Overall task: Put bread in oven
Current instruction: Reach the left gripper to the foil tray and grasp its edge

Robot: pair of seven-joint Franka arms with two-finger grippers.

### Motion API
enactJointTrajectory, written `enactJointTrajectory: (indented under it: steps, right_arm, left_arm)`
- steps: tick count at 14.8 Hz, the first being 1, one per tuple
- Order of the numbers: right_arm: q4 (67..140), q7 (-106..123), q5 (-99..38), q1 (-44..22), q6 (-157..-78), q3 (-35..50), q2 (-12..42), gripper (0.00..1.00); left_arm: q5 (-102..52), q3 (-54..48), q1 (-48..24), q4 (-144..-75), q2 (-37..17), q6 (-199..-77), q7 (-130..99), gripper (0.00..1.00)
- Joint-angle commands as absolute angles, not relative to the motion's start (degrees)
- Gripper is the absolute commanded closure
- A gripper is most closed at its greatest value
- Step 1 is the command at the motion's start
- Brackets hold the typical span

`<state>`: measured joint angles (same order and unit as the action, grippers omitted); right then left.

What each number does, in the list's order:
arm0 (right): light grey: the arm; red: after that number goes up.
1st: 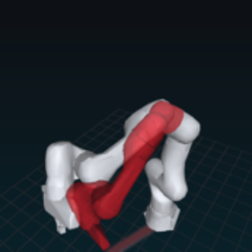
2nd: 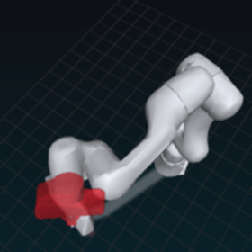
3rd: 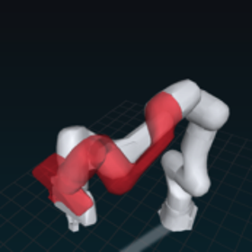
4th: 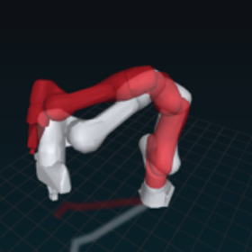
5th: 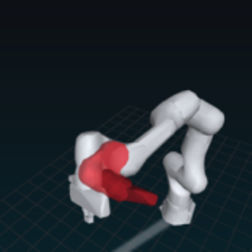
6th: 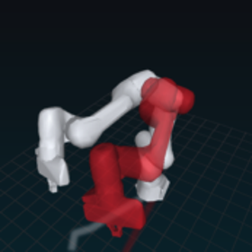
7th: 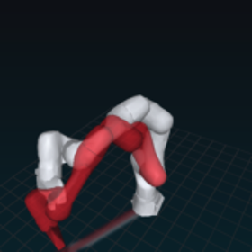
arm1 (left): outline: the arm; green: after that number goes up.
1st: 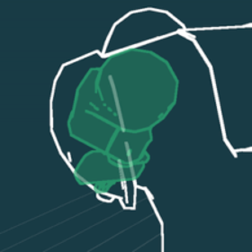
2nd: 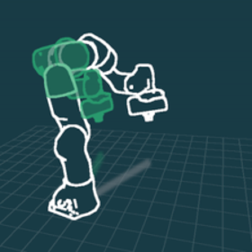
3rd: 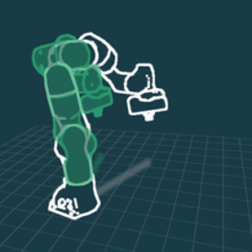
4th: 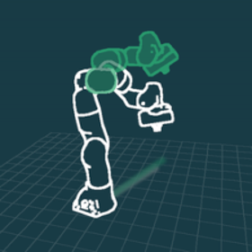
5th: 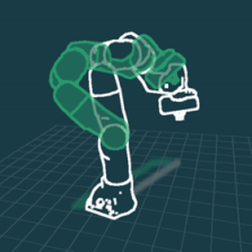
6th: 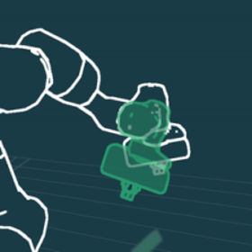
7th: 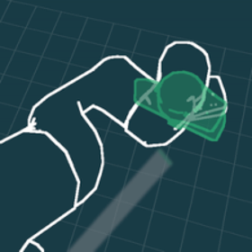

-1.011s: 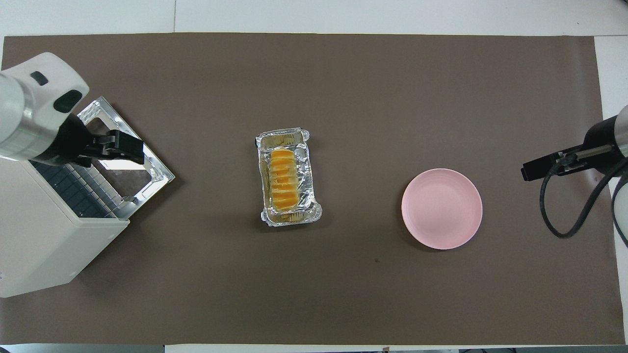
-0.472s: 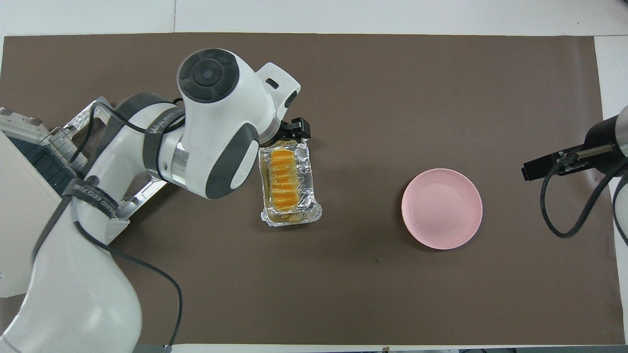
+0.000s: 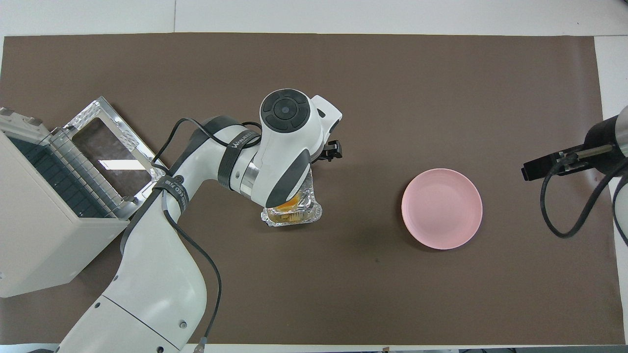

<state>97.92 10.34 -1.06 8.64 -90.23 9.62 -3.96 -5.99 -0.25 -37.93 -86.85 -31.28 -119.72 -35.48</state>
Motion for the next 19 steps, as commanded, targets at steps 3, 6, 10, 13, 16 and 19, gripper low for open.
enactJointTrajectory:
  steps: [3, 6, 10, 13, 16, 19]
  right_arm:
    - [98.79, 9.76, -0.62, 9.05, -90.35, 10.02, -4.75, 0.00]
    - [98.79, 9.76, -0.62, 9.14, -90.35, 10.02, -4.83, 0.00]
    - [98.79, 9.76, -0.62, 9.14, -90.35, 10.02, -4.75, 0.00]
    - [98.79, 9.76, -0.62, 9.14, -90.35, 10.02, -4.75, 0.00]
    - [98.79, 9.76, -0.62, 9.14, -90.35, 10.02, -4.83, 0.00]
    - [98.79, 9.76, -0.62, 9.14, -90.35, 10.02, -4.83, 0.00]
  left_arm:
    - [-6.94, 0.70, -40.16, -91.66, -28.83, -119.80, -38.41, 0.26]
    - [-6.94, 0.70, -40.52, -93.77, -27.78, -118.92, -38.85, 0.35]
    - [-6.94, 0.70, -40.69, -94.13, -27.51, -119.09, -40.25, 0.72]
    - [-6.94, 0.79, -40.34, -94.04, -27.60, -119.53, -42.08, 1.00]
    - [-7.03, 1.23, -40.17, -93.34, -27.51, -118.13, -44.30, 1.00]
    - [-8.17, 1.49, -37.63, -86.42, -27.77, -110.07, -44.47, 1.00]
